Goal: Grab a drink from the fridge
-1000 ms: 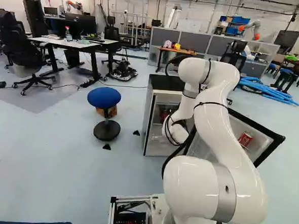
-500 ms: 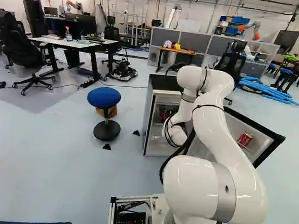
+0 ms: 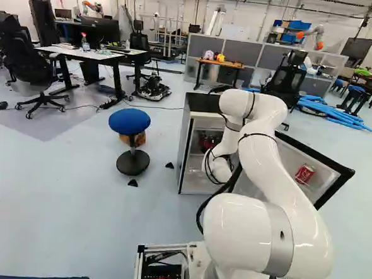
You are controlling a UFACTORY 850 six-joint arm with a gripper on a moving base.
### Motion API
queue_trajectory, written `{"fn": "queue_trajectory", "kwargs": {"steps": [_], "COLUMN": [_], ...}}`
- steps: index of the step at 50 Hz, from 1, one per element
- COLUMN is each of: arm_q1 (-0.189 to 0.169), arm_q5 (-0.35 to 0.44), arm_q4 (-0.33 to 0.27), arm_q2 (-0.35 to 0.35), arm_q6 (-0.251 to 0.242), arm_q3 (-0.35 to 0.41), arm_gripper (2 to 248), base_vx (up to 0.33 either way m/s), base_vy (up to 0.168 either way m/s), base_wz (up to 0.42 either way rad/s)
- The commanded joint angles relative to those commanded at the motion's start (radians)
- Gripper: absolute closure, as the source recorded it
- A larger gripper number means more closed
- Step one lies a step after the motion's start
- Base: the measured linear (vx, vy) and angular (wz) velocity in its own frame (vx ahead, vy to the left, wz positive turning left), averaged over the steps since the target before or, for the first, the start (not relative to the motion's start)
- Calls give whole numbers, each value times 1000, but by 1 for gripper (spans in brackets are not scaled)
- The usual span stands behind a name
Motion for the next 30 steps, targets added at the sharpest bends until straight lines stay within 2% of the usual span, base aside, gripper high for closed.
{"fn": "queue_trajectory", "kwargs": {"steps": [13, 14, 18, 19, 23, 24, 28, 29, 30], "arm_q1": [0, 0, 0, 0, 0, 0, 0, 0, 0], "arm_q5": [0, 0, 0, 0, 0, 0, 0, 0, 0], "arm_q4": [0, 0, 0, 0, 0, 0, 0, 0, 0], "arm_q2": [0, 0, 0, 0, 0, 0, 0, 0, 0], "arm_q6": [0, 0, 0, 0, 0, 0, 0, 0, 0], "arm_q3": [0, 0, 0, 0, 0, 0, 0, 0, 0], "arm_gripper": [3, 12, 12, 25, 25, 38, 38, 49, 49], "base_vx": [0, 0, 0, 0, 0, 0, 0, 0, 0], "base_vy": [0, 0, 0, 0, 0, 0, 0, 0, 0], "base_wz": [0, 0, 0, 0, 0, 0, 0, 0, 0]}}
